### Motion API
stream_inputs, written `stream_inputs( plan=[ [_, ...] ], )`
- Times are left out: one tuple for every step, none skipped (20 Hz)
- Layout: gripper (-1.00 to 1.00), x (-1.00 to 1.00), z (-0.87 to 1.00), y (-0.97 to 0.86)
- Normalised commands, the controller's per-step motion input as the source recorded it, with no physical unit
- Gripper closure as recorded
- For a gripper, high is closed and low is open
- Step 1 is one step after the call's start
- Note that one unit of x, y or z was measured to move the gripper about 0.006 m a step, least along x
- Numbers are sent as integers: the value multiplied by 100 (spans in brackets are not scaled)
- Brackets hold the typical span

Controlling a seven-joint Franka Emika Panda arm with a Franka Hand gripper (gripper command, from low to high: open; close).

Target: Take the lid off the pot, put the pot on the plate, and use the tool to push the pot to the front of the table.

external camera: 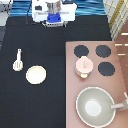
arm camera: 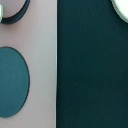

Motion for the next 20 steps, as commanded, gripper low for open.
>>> stream_inputs(
  plan=[
    [-100,47,32,25],
    [-100,73,49,46],
    [-100,77,66,59],
    [-100,89,73,59],
    [-100,92,77,58],
    [-100,97,79,58],
    [-100,100,77,55],
    [-100,100,75,54],
    [-100,100,75,53],
    [-100,100,74,53],
    [-100,100,74,53],
    [-100,100,72,52],
    [-100,100,69,50],
    [-100,100,67,49],
    [-100,100,65,47],
    [-100,100,62,46],
    [-100,100,62,45],
    [-100,100,61,45],
    [-100,100,48,47],
    [-100,100,38,51]
  ],
)
